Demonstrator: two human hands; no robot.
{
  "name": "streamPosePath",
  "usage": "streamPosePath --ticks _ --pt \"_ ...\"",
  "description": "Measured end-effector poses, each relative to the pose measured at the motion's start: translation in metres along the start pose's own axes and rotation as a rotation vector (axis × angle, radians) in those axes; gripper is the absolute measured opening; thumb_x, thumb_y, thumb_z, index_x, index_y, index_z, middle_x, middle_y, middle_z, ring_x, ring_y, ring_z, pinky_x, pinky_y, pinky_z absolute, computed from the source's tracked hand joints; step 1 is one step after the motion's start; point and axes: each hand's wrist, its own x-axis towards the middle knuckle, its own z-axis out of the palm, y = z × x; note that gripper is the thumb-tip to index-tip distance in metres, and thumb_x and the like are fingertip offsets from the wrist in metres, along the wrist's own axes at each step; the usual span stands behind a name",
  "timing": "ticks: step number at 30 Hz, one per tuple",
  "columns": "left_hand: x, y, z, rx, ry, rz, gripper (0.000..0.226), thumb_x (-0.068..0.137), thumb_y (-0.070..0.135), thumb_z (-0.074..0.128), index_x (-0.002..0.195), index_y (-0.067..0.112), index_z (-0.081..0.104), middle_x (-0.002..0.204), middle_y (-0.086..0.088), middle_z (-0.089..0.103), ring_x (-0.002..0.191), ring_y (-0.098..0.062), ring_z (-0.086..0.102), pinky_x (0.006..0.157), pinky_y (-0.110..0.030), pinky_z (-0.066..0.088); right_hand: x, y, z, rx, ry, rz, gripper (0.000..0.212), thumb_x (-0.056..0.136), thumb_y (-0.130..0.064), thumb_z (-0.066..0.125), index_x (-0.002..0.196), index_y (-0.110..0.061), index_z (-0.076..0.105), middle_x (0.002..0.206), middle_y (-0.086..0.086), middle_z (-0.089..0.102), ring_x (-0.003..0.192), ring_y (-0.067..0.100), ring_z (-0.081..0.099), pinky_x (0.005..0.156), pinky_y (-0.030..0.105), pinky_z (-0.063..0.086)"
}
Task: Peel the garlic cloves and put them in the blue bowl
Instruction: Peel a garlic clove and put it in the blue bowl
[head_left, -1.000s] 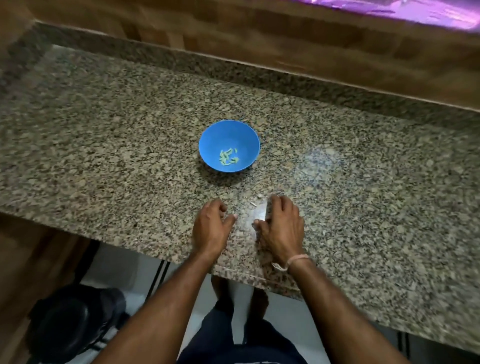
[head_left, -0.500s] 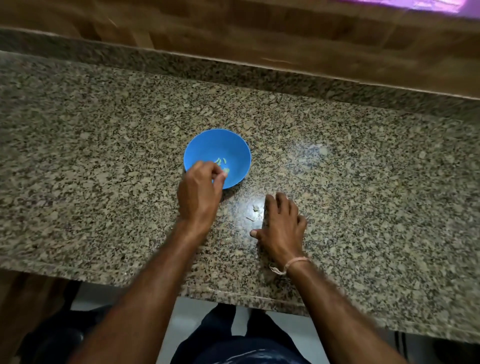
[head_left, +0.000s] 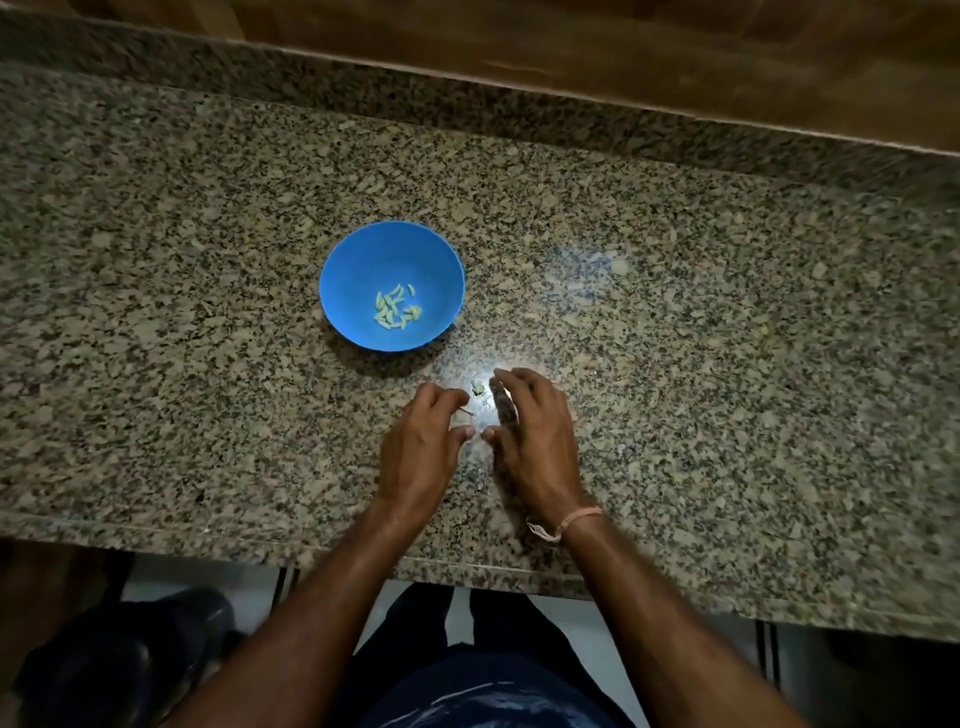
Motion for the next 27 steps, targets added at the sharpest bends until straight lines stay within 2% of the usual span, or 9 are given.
streamPosePath --ticks 3,6,10,12,14,17,19,23,27 --pt "0.008 0.004 0.006 0.026 0.012 -0.039 0.014 0.094 0.017 0.072 0.104 0.021 0.065 0.099 0.002 0.056 0.083 -0.023 0.061 0.062 -0.044 0.054 0.006 0.002 -0.002 0.047 -0.024 -0.098 0.054 0.094 -0.008 0.072 0.144 -0.021 0.057 0.142 -0.002 0.054 0.127 0.014 0.046 0.101 0.031 0.048" --pt "0.011 0.01 0.006 0.079 0.036 -0.071 0.01 0.095 0.016 0.071 0.093 0.021 0.062 0.09 0.003 0.054 0.078 -0.02 0.055 0.059 -0.042 0.051 0.008 0.008 -0.003 0.066 -0.051 -0.152 0.047 0.094 -0.01 0.072 0.138 -0.019 0.062 0.131 -0.003 0.06 0.119 0.014 0.051 0.092 0.024 0.044" --pt "0.008 0.016 0.011 0.133 0.07 -0.09 0.013 0.096 0.01 0.068 0.09 0.02 0.062 0.089 0.006 0.058 0.08 -0.016 0.055 0.056 -0.031 0.04 0.008 0.015 -0.003 0.181 -0.03 -0.158 0.037 0.095 -0.006 0.07 0.131 -0.017 0.066 0.121 -0.006 0.062 0.112 0.007 0.055 0.095 0.021 0.047" --pt "0.004 0.023 0.014 -0.078 0.092 -0.182 0.014 0.096 0.007 0.067 0.089 0.019 0.065 0.086 0.008 0.064 0.077 -0.009 0.06 0.059 -0.02 0.041 0.004 0.014 -0.007 0.333 -0.06 -0.126 0.032 0.096 -0.002 0.069 0.125 -0.016 0.069 0.117 -0.006 0.065 0.107 0.007 0.063 0.093 0.02 0.053" --pt "0.001 0.03 0.015 -0.448 0.091 -0.377 0.01 0.097 0.006 0.067 0.092 0.013 0.071 0.086 0.003 0.073 0.079 -0.005 0.069 0.067 -0.012 0.05 0.001 0.01 -0.014 0.543 -0.124 -0.04 0.026 0.095 -0.003 0.07 0.119 -0.014 0.073 0.113 -0.004 0.071 0.102 0.006 0.069 0.086 0.02 0.058" --pt "-0.005 0.037 0.016 -1.007 0.072 -0.679 0.011 0.096 0.005 0.069 0.107 0.006 0.067 0.094 -0.012 0.076 0.083 -0.02 0.073 0.075 -0.031 0.06 0.0 0.012 -0.022 0.722 -0.172 0.053 0.015 0.091 -0.006 0.076 0.105 -0.008 0.076 0.102 0.001 0.077 0.093 0.01 0.074 0.079 0.023 0.06" --pt "-0.009 0.038 0.013 -1.13 0.036 -0.766 0.017 0.095 0.005 0.071 0.11 0.006 0.062 0.088 -0.011 0.075 0.075 -0.019 0.066 0.067 -0.029 0.055 0.002 0.018 -0.026 0.744 -0.211 0.064 0.01 0.088 -0.01 0.08 0.096 -0.006 0.076 0.094 0.003 0.078 0.088 0.016 0.075 0.078 0.026 0.061" --pt "-0.016 0.038 0.009 -1.028 -0.016 -0.712 0.012 0.095 0.003 0.071 0.103 0.007 0.063 0.082 -0.006 0.073 0.072 -0.015 0.066 0.063 -0.023 0.052 -0.002 0.026 -0.031 0.678 -0.271 0.082 0.01 0.087 -0.015 0.082 0.092 -0.009 0.077 0.087 0.002 0.078 0.081 0.017 0.075 0.074 0.03 0.063" --pt "-0.032 0.027 0.019 -0.33 0.082 -0.452 0.015 0.091 0.014 0.077 0.1 0.02 0.066 0.088 0.005 0.065 0.077 -0.006 0.061 0.066 -0.015 0.047 -0.015 0.033 -0.027 0.367 -0.213 -0.005 0.003 0.092 -0.015 0.078 0.09 -0.015 0.076 0.082 -0.006 0.074 0.072 0.007 0.07 0.068 0.02 0.059"
